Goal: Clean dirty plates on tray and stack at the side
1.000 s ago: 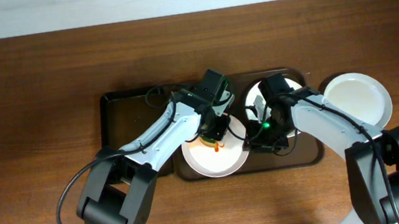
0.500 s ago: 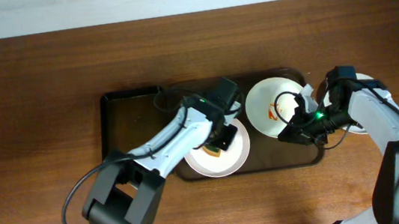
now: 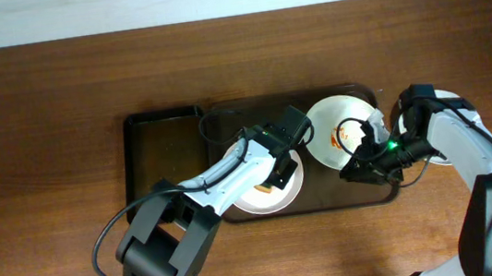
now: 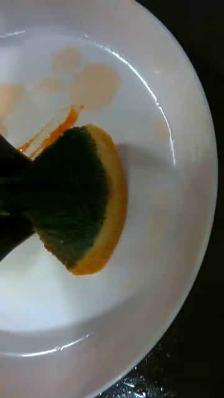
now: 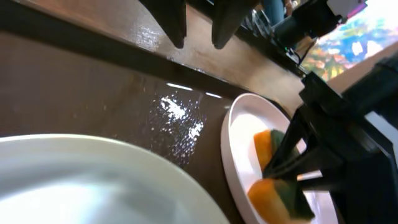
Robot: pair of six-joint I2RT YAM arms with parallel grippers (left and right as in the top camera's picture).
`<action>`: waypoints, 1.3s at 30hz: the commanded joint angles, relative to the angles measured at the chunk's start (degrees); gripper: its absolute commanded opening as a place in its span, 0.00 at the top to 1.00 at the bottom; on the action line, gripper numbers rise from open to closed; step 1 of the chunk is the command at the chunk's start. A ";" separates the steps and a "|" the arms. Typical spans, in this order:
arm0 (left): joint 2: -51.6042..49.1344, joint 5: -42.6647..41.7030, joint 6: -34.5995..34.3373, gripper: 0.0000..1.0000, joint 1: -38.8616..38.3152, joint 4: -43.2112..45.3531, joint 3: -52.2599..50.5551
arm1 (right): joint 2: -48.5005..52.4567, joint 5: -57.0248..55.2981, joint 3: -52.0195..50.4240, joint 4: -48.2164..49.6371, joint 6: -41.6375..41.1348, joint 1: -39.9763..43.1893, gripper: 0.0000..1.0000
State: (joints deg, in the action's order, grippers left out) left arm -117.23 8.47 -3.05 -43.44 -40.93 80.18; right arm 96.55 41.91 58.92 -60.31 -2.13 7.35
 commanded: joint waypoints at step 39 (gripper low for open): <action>-1.07 -4.02 -0.31 0.55 14.64 -18.27 20.90 | 0.59 -35.45 -3.08 22.25 -30.97 -32.54 0.74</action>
State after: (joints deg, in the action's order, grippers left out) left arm -117.99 5.06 -3.03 -28.91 -59.31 100.12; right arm 96.60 4.16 56.27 -37.74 -35.59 -25.69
